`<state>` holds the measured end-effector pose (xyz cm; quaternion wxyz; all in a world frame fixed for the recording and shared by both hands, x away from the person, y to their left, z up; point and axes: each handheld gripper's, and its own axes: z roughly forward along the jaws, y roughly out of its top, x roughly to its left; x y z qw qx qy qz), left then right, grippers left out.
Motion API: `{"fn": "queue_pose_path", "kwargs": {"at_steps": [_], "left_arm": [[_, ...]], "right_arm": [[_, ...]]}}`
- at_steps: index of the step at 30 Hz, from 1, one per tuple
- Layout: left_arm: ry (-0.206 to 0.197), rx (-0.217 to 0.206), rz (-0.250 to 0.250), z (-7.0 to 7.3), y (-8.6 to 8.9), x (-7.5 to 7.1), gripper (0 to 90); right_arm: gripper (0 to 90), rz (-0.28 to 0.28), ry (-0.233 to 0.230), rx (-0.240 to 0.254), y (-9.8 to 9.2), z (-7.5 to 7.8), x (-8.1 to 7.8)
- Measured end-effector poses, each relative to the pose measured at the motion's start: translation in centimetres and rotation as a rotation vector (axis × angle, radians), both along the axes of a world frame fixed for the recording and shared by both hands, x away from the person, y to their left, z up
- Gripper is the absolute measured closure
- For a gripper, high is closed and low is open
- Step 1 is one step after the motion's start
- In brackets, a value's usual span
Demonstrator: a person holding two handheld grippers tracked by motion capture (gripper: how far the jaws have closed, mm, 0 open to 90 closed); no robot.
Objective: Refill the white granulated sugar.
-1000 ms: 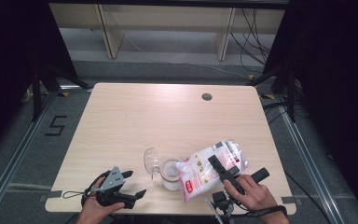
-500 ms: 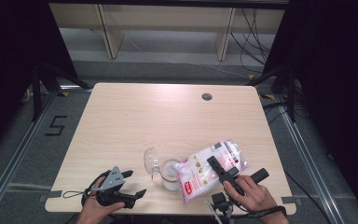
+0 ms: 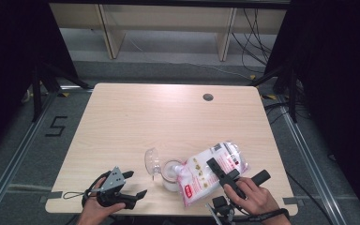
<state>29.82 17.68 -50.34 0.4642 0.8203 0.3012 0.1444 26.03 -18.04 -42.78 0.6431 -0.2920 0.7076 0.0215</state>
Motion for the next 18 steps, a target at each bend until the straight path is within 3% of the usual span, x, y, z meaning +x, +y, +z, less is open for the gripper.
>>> {"fn": "queue_pose_path", "kwargs": {"at_steps": [2,3,7,8,9,12,13,15,17,18], "left_arm": [[0.001,-0.019,0.008,-0.08,-0.13,-0.12,16.3],[-0.003,0.019,-0.004,0.08,0.14,0.01,16.3],[0.012,-0.028,0.020,-0.11,-0.20,-0.23,16.3],[0.019,-0.025,0.018,-0.09,-0.15,-0.23,16.3],[-0.001,0.015,-0.001,0.08,0.12,0.01,16.4],[-0.001,0.001,0.000,-0.01,0.01,-0.07,16.3],[0.019,-0.030,0.021,-0.10,-0.19,-0.25,16.3],[-0.004,0.016,-0.003,0.09,0.13,0.03,16.3],[-0.002,0.001,0.000,-0.01,0.00,-0.02,16.3],[0.018,-0.030,0.025,-0.11,-0.24,-0.28,16.3]], "right_arm": [[69.3,0.005,-0.003,-0.008,0.10,-0.06,-0.06],[69.3,0.002,0.001,-0.010,0.15,-0.06,-0.11],[69.3,0.002,0.000,-0.012,0.23,-0.02,-0.11],[69.4,0.011,-0.008,-0.034,0.26,0.13,-0.04],[69.4,0.004,0.000,-0.021,0.23,0.05,-0.09],[69.4,0.000,0.005,-0.011,0.21,0.02,-0.10],[69.4,0.001,0.005,-0.008,0.19,0.02,-0.09],[69.5,0.004,0.007,-0.006,0.16,0.03,-0.08],[69.6,0.006,0.005,0.000,0.10,0.01,-0.04],[69.7,0.005,0.005,-0.001,0.08,0.01,-0.02]]}}
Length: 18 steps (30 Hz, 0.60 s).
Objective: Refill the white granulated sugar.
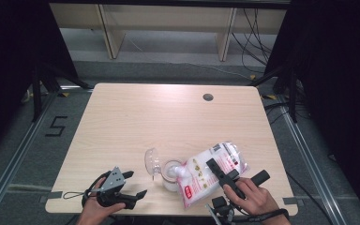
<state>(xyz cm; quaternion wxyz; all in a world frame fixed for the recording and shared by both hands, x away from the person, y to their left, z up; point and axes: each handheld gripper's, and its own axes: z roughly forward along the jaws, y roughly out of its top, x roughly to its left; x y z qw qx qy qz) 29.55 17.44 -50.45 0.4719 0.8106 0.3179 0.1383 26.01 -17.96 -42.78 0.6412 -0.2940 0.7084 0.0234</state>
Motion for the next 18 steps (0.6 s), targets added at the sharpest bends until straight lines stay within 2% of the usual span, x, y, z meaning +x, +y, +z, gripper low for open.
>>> {"fn": "queue_pose_path", "kwargs": {"at_steps": [2,3,4,5,7,8,9,10,11,18], "left_arm": [[0.000,0.010,-0.010,0.08,0.12,0.08,16.3],[-0.006,0.010,-0.013,0.08,0.11,0.15,16.3],[-0.005,0.027,-0.013,0.08,0.20,0.16,16.3],[-0.001,0.007,-0.003,0.03,0.05,0.03,16.3],[-0.002,0.012,-0.011,0.08,0.14,0.09,16.3],[-0.020,0.041,-0.029,0.18,0.32,0.28,16.3],[-0.020,0.041,-0.029,0.17,0.31,0.28,16.3],[0.001,0.003,-0.006,0.01,0.04,0.05,16.3],[-0.002,0.013,-0.009,0.04,0.10,0.04,16.3],[-0.002,0.009,-0.010,0.08,0.11,0.06,16.4]], "right_arm": [[69.9,0.008,-0.005,-0.011,-0.05,0.16,0.11],[70.0,-0.001,0.003,0.008,-0.11,0.07,0.07],[70.0,-0.009,0.010,0.002,-0.13,0.14,0.08],[70.1,-0.005,0.005,0.012,-0.19,0.09,0.14],[70.3,-0.011,0.011,0.024,-0.32,-0.01,0.20],[70.4,-0.008,0.005,0.015,-0.32,0.11,0.19],[70.5,-0.013,0.010,0.008,-0.33,0.19,0.17],[70.5,-0.014,0.012,0.010,-0.37,0.20,0.17],[70.6,-0.007,0.007,0.017,-0.42,0.17,0.20],[70.9,-0.012,0.026,0.026,-0.66,0.29,0.01]]}}
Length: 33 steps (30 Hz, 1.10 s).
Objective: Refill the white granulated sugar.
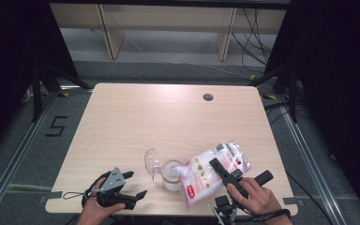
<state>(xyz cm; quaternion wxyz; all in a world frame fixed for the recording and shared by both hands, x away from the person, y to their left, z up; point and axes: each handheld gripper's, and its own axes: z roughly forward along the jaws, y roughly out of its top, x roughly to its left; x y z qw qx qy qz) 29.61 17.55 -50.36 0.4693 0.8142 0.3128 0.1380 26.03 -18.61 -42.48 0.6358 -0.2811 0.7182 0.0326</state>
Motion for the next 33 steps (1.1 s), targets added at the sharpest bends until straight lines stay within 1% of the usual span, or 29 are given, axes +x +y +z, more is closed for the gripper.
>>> {"fn": "queue_pose_path", "kwargs": {"at_steps": [1,2,3,5,6,8,9,10,11,12,14,15,16,17,18,19,21,22,23,24,25,26,27,28,29,30,31,32,33], "left_arm": [[0.001,-0.005,0.002,0.00,-0.03,0.00,16.3],[0.001,0.002,-0.002,-0.01,-0.01,0.02,16.3],[0.001,0.004,-0.003,-0.04,-0.02,-0.01,16.3],[-0.005,0.009,-0.008,0.01,0.03,0.00,16.4],[0.000,0.001,-0.001,-0.01,-0.01,-0.01,16.3],[-0.001,-0.001,-0.001,-0.04,-0.05,0.07,16.3],[0.003,-0.004,0.007,-0.08,-0.12,-0.05,16.4],[-0.004,0.003,-0.002,-0.05,-0.06,-0.02,16.3],[-0.005,0.011,-0.008,0.00,0.01,0.01,16.3],[-0.001,0.002,-0.002,0.00,-0.03,0.02,16.3],[0.002,0.004,0.004,-0.01,-0.05,0.00,16.3],[0.001,-0.001,0.005,-0.06,-0.08,-0.05,16.3],[-0.004,0.007,-0.007,-0.03,0.02,0.00,16.3],[0.000,0.001,-0.001,-0.01,0.00,-0.02,16.3],[0.001,-0.004,0.002,0.01,-0.02,0.02,16.4],[-0.005,0.006,-0.007,0.03,0.04,0.10,16.3],[0.000,0.003,-0.004,-0.04,-0.02,-0.02,16.4],[-0.005,0.011,-0.008,0.01,0.01,-0.01,16.3],[-0.005,0.012,-0.005,0.03,-0.01,0.00,16.3],[-0.006,0.010,-0.002,0.03,-0.04,0.02,16.4],[-0.001,-0.003,0.007,-0.04,-0.16,-0.02,16.4],[0.000,0.015,-0.006,-0.06,-0.05,0.02,16.3],[-0.001,0.003,-0.003,-0.10,-0.16,-0.04,16.3],[-0.007,0.026,-0.008,-0.03,-0.02,0.02,16.4],[-0.009,0.014,-0.004,-0.01,-0.12,-0.01,16.3],[-0.015,0.012,-0.007,-0.01,-0.14,0.06,16.4],[-0.023,0.022,-0.021,0.00,-0.07,0.15,16.3],[-0.025,0.056,-0.025,0.05,0.13,0.17,16.4],[-0.014,0.044,-0.012,-0.01,0.06,0.06,16.4]], "right_arm": [[71.0,0.000,0.005,0.012,0.03,-0.04,-0.05],[71.0,-0.002,0.011,0.039,0.01,-0.21,-0.07],[71.0,-0.011,0.018,0.036,0.03,-0.11,-0.16],[71.0,-0.004,0.022,0.034,0.07,-0.07,-0.15],[71.0,-0.007,0.023,0.037,0.06,-0.06,-0.17],[71.0,-0.001,0.016,0.030,0.12,0.04,-0.10],[71.0,-0.009,0.023,0.039,0.01,-0.01,-0.07],[71.0,-0.003,0.013,0.044,-0.03,0.01,-0.04],[71.0,-0.004,0.009,0.039,-0.10,0.06,-0.02],[71.0,-0.012,0.011,0.033,-0.12,0.15,-0.05],[71.0,-0.007,0.003,0.025,-0.27,0.20,0.04],[71.1,-0.005,-0.006,0.008,-0.36,0.28,0.05],[71.1,-0.007,-0.005,0.008,-0.38,0.26,0.03],[71.0,-0.003,-0.007,0.000,-0.37,0.31,0.04],[71.1,-0.007,-0.006,0.001,-0.39,0.31,0.00],[71.1,-0.010,-0.003,0.004,-0.41,0.29,-0.04],[71.1,-0.014,0.002,-0.009,-0.28,0.39,-0.14],[71.1,-0.011,0.005,0.003,-0.25,0.26,-0.18],[71.1,-0.022,0.011,0.009,-0.12,0.25,-0.28],[71.1,-0.001,-0.001,0.001,-0.05,0.31,-0.21],[71.1,-0.001,0.000,-0.003,0.01,0.35,-0.23],[71.1,-0.015,0.012,0.007,0.10,0.35,-0.29],[71.1,-0.011,0.008,0.007,0.15,0.37,-0.26],[71.1,-0.016,0.007,0.007,0.19,0.44,-0.27],[71.1,-0.008,0.006,0.004,0.14,0.51,-0.20],[71.1,0.011,-0.014,-0.005,0.07,0.67,-0.04],[71.1,0.005,-0.002,-0.005,0.03,0.77,-0.04],[71.1,-0.012,0.005,0.047,-0.20,0.48,-0.12],[71.2,-0.009,-0.001,0.027,-0.26,0.62,-0.08]]}}
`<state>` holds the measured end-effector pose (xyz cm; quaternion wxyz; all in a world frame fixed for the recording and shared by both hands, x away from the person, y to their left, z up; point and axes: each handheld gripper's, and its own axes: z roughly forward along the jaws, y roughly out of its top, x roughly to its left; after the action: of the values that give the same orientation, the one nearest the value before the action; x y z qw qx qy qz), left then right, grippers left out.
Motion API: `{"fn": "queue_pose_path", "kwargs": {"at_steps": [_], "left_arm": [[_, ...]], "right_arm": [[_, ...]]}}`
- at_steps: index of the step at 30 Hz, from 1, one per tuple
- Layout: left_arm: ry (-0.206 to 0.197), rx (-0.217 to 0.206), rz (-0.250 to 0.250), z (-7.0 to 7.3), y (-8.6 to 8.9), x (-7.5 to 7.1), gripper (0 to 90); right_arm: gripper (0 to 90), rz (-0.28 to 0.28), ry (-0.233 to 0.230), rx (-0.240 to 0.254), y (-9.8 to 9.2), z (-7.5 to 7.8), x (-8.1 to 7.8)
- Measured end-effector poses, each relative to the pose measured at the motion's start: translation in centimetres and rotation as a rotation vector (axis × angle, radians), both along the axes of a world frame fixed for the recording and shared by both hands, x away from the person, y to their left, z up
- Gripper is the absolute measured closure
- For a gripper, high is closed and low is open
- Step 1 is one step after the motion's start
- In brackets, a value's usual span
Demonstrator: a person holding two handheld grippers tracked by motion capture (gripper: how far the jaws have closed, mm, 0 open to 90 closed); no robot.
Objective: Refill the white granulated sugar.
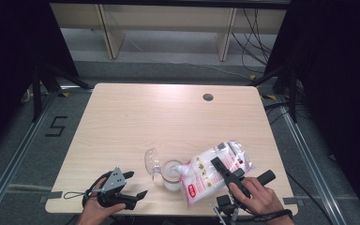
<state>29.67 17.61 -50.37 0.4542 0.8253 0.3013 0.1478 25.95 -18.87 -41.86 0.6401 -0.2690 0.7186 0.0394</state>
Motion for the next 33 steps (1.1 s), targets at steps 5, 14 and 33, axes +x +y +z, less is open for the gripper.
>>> {"fn": "queue_pose_path", "kwargs": {"at_steps": [5,14,33], "left_arm": [[0.006,-0.022,0.007,-0.03,-0.11,-0.05,16.4],[0.001,-0.027,0.002,0.03,-0.14,0.00,16.4],[0.006,-0.031,0.011,-0.02,-0.23,-0.16,16.3]], "right_arm": [[71.2,-0.003,0.000,-0.022,-0.10,0.17,-0.05],[71.2,0.003,0.023,0.007,0.44,-0.02,-0.03],[71.3,-0.008,0.027,0.010,0.33,-0.01,-0.16]]}}
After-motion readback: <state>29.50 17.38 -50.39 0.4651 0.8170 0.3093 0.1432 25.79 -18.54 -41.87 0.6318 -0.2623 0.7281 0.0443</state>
